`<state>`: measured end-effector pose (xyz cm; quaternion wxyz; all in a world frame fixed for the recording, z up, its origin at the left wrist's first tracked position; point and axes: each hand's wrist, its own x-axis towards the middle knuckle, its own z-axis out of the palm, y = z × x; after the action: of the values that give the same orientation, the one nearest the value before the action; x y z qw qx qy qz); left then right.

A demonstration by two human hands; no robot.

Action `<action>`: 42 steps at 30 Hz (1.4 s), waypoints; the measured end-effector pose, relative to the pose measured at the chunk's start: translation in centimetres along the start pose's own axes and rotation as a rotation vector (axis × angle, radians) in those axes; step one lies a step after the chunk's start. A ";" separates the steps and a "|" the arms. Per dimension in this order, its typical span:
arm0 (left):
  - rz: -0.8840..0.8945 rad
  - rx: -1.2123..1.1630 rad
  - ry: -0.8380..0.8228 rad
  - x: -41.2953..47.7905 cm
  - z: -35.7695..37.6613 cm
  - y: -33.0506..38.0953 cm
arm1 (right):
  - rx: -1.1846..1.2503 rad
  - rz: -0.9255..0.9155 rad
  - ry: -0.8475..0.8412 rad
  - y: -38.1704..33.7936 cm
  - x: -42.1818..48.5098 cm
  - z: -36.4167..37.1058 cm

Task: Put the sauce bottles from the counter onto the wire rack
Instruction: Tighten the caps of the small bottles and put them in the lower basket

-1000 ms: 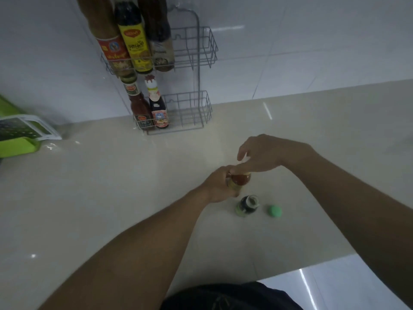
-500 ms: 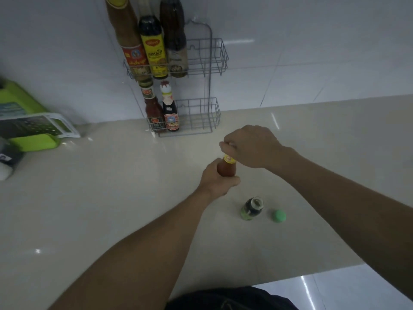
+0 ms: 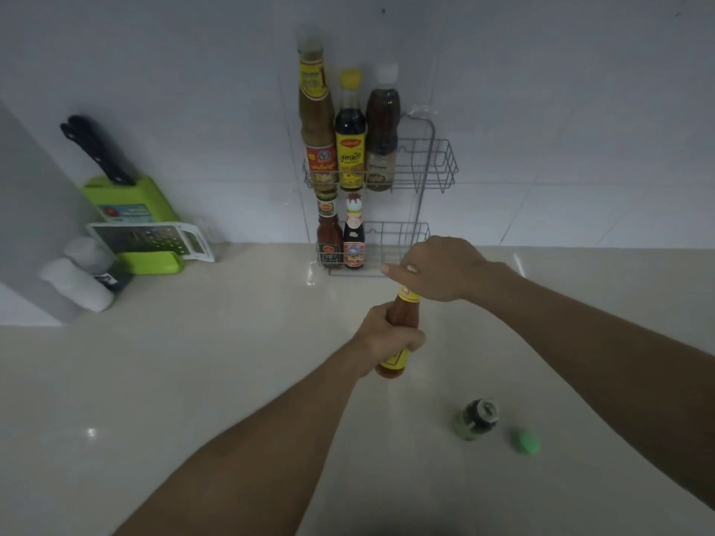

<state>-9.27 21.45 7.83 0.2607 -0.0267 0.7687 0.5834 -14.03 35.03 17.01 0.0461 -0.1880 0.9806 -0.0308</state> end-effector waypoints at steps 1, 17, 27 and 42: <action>0.004 -0.005 -0.003 0.1 -0.2 0.2 | -0.018 -0.036 0.034 0.1 0.1 -0.2; 0.004 0.036 0.195 0.8 0.0 0.7 | 0.000 0.096 0.182 0.1 0.8 1.1; -0.022 0.088 0.064 0.8 -1.1 0.1 | 0.077 -0.068 0.041 0.5 0.6 -0.2; 0.004 0.089 0.381 0.4 1.9 -2.0 | 0.027 0.140 0.138 -0.1 0.7 4.1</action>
<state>-8.23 22.63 5.57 0.1104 -0.1236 0.8292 0.5339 -14.23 34.44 12.93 -0.0171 -0.1157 0.9917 -0.0537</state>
